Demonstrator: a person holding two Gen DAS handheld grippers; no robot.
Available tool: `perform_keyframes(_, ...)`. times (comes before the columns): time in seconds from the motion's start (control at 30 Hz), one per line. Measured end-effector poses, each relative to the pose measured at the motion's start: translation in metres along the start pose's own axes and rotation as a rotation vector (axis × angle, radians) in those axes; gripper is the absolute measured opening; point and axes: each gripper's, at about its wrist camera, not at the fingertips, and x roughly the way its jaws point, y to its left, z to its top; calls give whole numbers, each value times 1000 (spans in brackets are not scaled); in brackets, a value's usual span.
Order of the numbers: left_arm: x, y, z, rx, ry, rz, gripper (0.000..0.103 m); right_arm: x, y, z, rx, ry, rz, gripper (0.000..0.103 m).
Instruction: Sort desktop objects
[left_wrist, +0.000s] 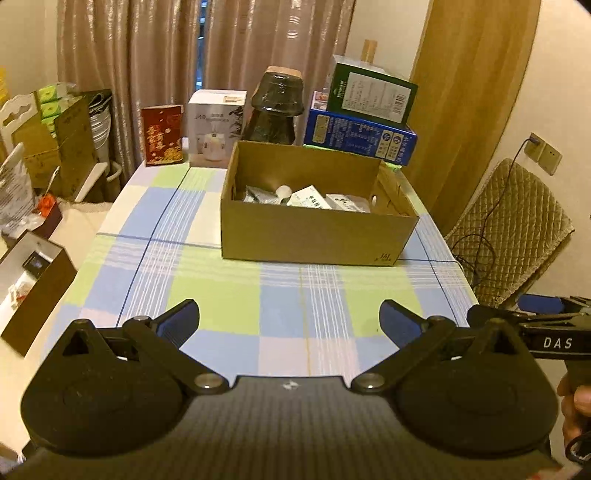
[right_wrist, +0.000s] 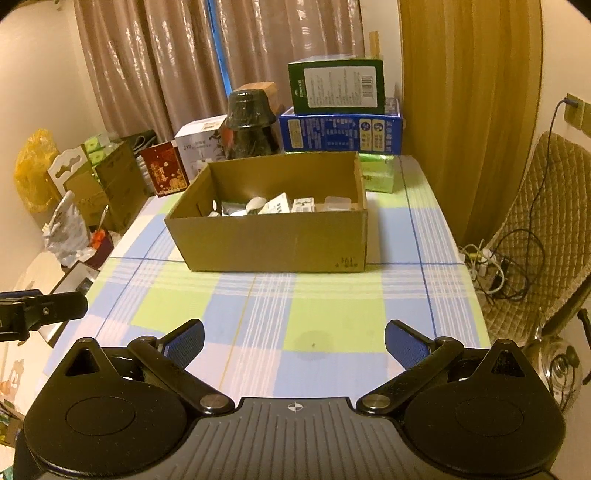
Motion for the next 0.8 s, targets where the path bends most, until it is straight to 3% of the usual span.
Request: perform_keyframes(0.8, -24, -1, -23, -15, 8, 82, 102, -50, 4, -14, -22, -75, -31, 101)
